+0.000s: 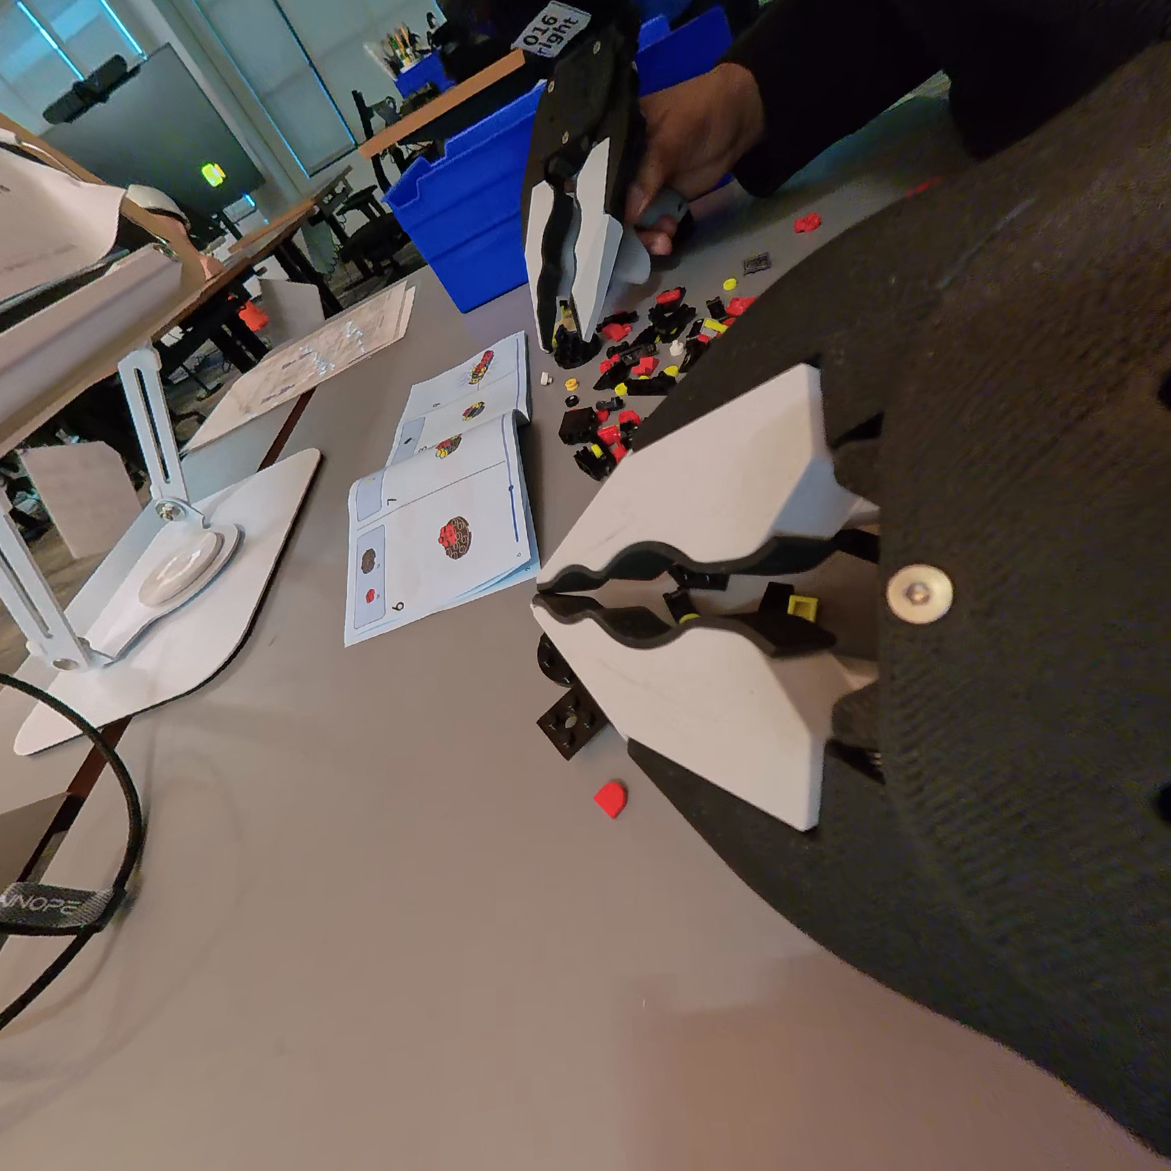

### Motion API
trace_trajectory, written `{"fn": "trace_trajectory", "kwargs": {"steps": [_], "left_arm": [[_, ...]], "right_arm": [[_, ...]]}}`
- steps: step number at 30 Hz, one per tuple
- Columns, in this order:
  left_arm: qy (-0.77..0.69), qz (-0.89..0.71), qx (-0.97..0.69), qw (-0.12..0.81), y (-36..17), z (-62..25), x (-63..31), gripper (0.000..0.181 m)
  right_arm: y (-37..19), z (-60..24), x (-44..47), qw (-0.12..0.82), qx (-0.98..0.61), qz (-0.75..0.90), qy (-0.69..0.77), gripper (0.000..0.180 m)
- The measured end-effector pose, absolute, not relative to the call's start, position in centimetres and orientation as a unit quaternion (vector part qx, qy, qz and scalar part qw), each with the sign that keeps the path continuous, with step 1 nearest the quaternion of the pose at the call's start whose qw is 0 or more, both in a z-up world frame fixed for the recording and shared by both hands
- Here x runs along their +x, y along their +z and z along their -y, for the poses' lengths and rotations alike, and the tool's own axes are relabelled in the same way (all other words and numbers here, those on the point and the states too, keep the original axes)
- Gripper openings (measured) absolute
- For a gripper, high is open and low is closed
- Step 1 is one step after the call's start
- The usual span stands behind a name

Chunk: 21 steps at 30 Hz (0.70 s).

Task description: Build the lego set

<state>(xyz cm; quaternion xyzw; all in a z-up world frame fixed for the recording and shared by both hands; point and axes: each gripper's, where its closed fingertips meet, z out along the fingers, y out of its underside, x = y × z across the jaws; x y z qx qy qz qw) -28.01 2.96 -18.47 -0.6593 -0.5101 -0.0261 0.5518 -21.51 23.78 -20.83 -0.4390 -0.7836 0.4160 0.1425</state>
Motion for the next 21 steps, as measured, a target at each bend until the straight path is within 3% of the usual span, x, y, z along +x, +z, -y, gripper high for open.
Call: {"fn": "trace_trajectory", "kwargs": {"steps": [21], "left_arm": [[-0.025,0.517,-0.657,0.548,-18.69,-2.75,-28.28,0.0]], "right_arm": [[-20.59,-23.94,-21.61,0.125,-0.449,0.772,0.431,0.027]]}}
